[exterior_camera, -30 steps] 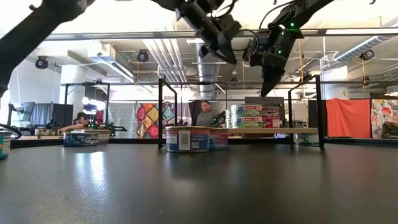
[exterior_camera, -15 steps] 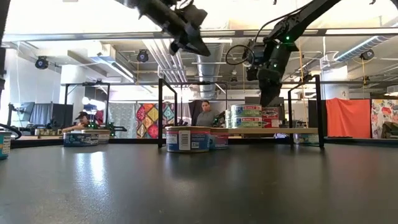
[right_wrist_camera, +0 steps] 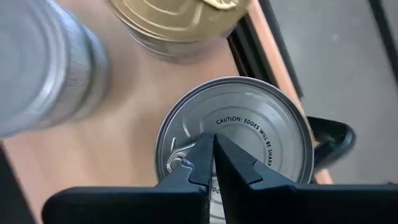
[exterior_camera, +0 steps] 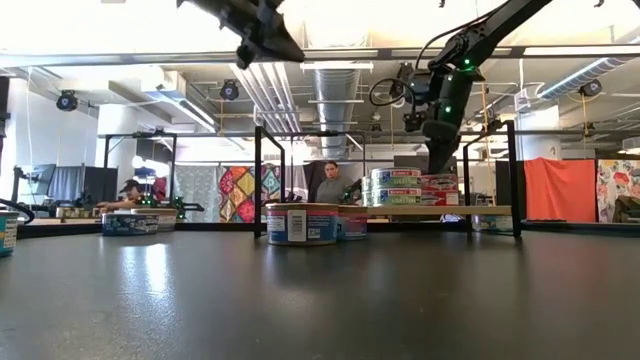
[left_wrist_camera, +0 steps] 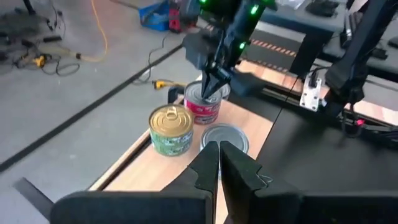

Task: Stack canned seafood by type on shelf
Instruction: Adjust the tuna cans on the shelf

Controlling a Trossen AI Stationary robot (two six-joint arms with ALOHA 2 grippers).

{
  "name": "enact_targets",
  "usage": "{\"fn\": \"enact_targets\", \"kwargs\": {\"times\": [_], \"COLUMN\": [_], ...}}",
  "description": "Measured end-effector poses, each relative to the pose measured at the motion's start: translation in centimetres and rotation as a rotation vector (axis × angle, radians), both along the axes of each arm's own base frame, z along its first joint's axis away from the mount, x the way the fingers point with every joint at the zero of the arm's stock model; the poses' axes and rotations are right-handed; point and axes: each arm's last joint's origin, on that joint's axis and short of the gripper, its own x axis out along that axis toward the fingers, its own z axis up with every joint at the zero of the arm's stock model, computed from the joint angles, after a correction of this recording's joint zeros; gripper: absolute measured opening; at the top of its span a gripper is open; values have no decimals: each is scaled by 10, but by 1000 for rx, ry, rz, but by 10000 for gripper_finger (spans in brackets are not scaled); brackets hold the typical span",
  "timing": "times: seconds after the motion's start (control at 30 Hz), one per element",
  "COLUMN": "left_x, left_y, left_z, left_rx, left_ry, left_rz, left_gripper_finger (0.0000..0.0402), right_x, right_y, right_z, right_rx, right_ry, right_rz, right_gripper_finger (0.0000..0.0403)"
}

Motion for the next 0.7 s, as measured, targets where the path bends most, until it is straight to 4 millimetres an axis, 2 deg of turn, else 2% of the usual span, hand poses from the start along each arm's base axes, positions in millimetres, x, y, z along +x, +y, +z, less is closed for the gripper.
{"fn": "enact_targets", "kwargs": {"times": [0.2, 0.37, 0.5, 0.7], "left_x": [-21, -29, -23, 11], "left_y": [-8, -11, -4, 17], "left_z": [21, 26, 9, -28], "left_rx": [55, 71, 40, -46], "left_ry": [-54, -69, -22, 66], "left_rz": [-12, -11, -5, -7], "left_gripper_finger": [0, 0, 0, 0], "right_x": [-6, -8, -7, 8], "right_y": [0, 5, 9, 8], "right_z": [2, 12, 35, 49], "right_rx": [-81, -77, -97, -11], "right_ry": [133, 102, 3, -286], "right_rz": [7, -15, -35, -66], "right_gripper_finger": [12, 12, 12, 12]}}
